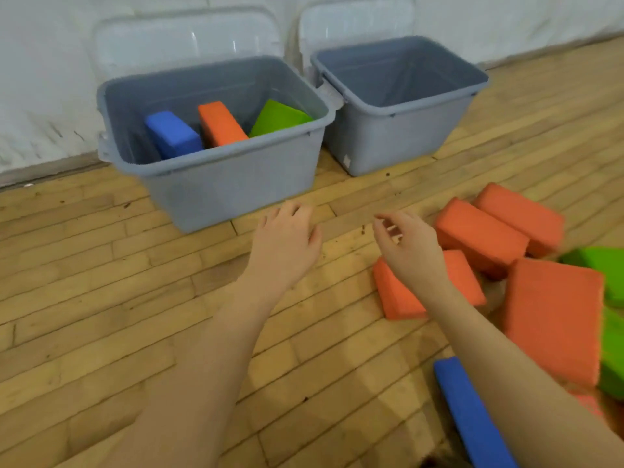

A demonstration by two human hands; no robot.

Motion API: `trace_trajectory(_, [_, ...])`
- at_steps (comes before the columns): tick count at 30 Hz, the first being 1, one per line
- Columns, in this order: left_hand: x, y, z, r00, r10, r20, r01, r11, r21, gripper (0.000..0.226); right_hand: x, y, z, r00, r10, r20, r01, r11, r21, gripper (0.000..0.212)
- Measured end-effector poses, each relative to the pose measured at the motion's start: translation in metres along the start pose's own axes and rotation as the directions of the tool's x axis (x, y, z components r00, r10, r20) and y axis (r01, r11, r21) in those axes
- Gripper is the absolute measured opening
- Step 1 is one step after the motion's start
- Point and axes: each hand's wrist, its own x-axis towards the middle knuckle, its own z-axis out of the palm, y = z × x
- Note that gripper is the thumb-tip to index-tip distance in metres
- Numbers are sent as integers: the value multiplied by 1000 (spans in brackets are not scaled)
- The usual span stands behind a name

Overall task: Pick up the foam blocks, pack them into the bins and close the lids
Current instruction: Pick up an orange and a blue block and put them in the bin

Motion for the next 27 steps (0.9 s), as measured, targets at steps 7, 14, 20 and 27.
trace_trajectory(7, [4,78,156,972,-108,210,112,994,-6,39,-12,178,-9,962,34,272,24,978,-208,40])
trace_trajectory(14, [-14,111,271,865,-189,465,132,979,153,72,-31,290,-4,819,123,560,162,887,-432,81])
trace_trajectory(20, [-24,115,317,832,-149,534,143,988,53,88,-33,315,7,778,161,607,208,846,-490,83])
trace_trajectory(27, [-22,98,291,925,-161,345,234,955,-181,59,-32,294,3,870,-82,486,320,843,-432,54])
